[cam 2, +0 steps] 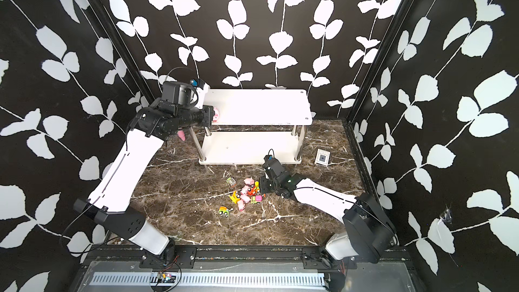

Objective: Organize plastic toys on shelves
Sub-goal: Place the plastic toy on the shelf.

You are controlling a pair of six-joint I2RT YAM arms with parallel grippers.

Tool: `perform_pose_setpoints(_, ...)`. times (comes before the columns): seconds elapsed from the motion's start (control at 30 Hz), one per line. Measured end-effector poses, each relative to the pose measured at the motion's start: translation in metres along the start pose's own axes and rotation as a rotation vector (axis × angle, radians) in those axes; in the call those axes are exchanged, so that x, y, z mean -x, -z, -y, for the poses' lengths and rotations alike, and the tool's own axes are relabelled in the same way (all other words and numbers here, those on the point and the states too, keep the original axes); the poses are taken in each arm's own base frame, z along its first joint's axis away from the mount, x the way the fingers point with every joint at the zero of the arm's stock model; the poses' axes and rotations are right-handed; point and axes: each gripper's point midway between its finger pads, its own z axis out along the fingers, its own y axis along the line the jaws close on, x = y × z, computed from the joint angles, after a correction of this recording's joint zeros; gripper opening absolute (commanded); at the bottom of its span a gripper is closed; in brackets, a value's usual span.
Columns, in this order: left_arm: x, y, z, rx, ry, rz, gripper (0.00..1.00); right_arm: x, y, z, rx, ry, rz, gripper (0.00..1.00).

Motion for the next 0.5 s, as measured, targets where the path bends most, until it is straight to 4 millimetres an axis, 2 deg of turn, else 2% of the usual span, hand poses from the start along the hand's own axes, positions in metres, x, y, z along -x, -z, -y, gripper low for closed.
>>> perform_pose_setpoints(0.37, 0.0018, -0.0055, -0.0052, 0.01, 0.003, -0.001, 0.0, -0.0008, -0.0024, -0.0006, 0.005, -0.001, -0.005, 0.3)
perform_pose_setpoints(0.5, 0.002, -0.0057, -0.0061, 0.012, 0.006, 0.0, 0.15, -0.0009, -0.0025, -0.0005, 0.004, -0.001, -0.005, 0.3)
